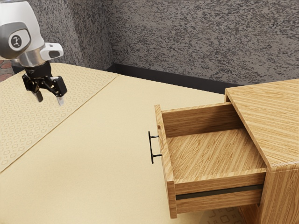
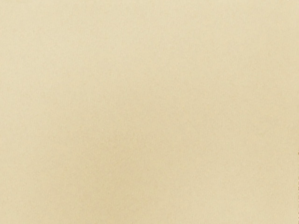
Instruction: Push the drawer handle with one arm to close the drawer
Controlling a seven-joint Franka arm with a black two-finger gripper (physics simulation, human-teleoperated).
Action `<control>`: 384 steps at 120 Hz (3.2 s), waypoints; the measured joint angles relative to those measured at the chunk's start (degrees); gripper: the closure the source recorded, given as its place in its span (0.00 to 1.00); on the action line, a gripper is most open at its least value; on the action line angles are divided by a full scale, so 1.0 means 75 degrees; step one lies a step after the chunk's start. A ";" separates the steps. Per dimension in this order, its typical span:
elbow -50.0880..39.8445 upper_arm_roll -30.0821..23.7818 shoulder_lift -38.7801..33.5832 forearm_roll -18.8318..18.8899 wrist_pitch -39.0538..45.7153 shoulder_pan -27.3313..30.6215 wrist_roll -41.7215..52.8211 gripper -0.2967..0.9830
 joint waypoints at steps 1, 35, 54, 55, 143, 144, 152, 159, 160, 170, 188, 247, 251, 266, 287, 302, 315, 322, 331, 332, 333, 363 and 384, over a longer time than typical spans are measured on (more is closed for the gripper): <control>-0.0003 0.0001 -0.0002 0.0021 0.0035 -0.0037 0.0047 0.25; -0.1370 0.0110 -0.0556 0.0588 0.1316 -0.0948 0.2405 0.25; -0.1629 0.0165 -0.0798 0.0652 0.1272 -0.1131 0.4038 0.25; -0.1643 0.0166 -0.0811 0.0653 0.1268 -0.1138 0.4134 0.25; -0.3089 -0.1532 -0.1517 -0.1605 0.2569 -0.2089 0.5887 0.81; -0.3088 -0.1551 -0.1513 -0.1626 0.2569 -0.2080 0.5857 0.81; -0.3089 -0.1670 -0.1516 -0.1756 0.2569 -0.2039 0.5616 0.82; -0.3069 -0.1826 -0.1486 -0.1876 0.2576 -0.2023 0.5410 0.83; -0.3062 -0.1841 -0.1472 -0.1894 0.2578 -0.2023 0.5382 0.83; -0.2943 -0.1958 -0.1295 -0.2018 0.2596 -0.2023 0.5109 0.84; -0.2627 -0.2316 -0.1017 -0.2078 0.2617 -0.2023 0.4709 0.84; -0.1798 -0.2857 -0.0348 -0.2102 0.2645 -0.2081 0.3826 0.85; -0.1729 -0.2856 -0.0262 -0.2095 0.2645 -0.2081 0.3790 0.85; -0.1564 -0.2838 -0.0023 -0.1990 0.2646 -0.2061 0.3676 0.85; -0.1395 -0.2975 -0.0021 -0.1941 0.2641 -0.2202 0.3565 0.85; -0.1253 -0.3005 0.0017 -0.1830 0.2644 -0.2215 0.3498 0.85; -0.1028 -0.3007 0.0156 -0.1773 0.2645 -0.2244 0.3449 0.85; -0.0932 -0.3008 0.0279 -0.1760 0.2646 -0.2263 0.3426 0.85; -0.0858 -0.3008 0.0389 -0.1749 0.2646 -0.2273 0.3399 0.85; -0.0844 -0.3008 0.0402 -0.1748 0.2646 -0.2274 0.3396 0.85; -0.0823 -0.3008 0.0423 -0.1747 0.2646 -0.2276 0.3394 0.85; -0.0290 -0.3009 0.0918 -0.1699 0.2638 -0.2413 0.3327 0.85; 0.0004 -0.2997 0.1202 -0.1692 0.2625 -0.2620 0.3291 0.85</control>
